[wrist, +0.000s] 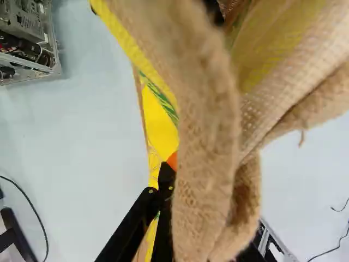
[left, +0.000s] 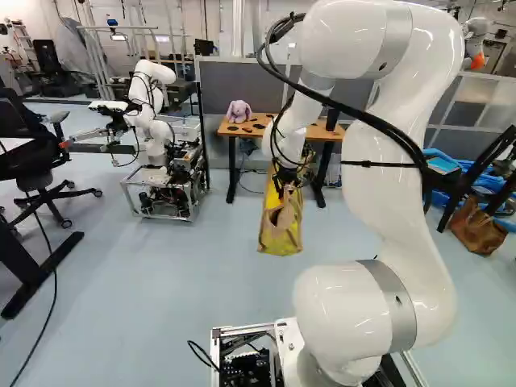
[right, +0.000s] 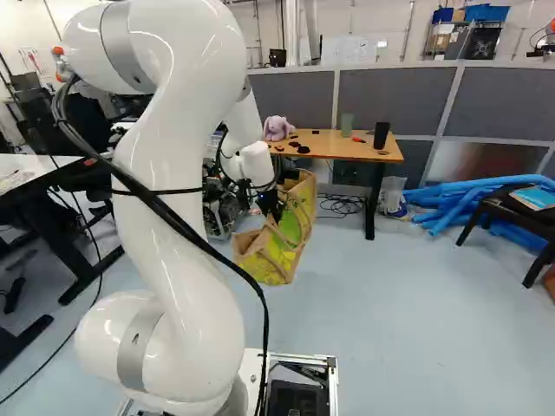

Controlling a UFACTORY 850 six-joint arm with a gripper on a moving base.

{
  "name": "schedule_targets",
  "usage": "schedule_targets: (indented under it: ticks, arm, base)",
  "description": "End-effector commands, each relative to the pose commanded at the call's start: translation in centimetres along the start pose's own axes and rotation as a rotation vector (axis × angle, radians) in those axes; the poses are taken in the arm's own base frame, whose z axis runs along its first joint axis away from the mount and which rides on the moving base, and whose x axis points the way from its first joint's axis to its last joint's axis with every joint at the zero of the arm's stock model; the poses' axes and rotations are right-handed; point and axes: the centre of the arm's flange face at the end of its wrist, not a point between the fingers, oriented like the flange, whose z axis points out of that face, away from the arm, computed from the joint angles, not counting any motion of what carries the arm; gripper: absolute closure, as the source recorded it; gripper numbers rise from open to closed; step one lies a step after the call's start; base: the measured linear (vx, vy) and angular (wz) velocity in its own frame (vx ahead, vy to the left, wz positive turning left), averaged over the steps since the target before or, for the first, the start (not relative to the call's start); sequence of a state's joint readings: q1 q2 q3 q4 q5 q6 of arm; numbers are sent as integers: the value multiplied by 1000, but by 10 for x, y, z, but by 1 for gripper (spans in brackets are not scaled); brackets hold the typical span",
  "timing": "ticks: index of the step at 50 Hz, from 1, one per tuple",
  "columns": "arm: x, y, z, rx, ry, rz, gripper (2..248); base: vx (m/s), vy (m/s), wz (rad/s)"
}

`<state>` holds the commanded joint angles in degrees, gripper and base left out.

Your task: Pick up the bag on the ground and place it on the table

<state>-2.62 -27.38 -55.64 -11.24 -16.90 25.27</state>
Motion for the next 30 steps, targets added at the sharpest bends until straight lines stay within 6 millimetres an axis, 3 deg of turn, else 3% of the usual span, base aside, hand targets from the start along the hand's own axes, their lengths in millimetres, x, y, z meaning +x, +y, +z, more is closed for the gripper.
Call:
schedule_targets:
  ticks: [30]
  arm:
    - [19, -3, -40, 15, 73, 1, 228]
  base:
    - [0, 0, 0]
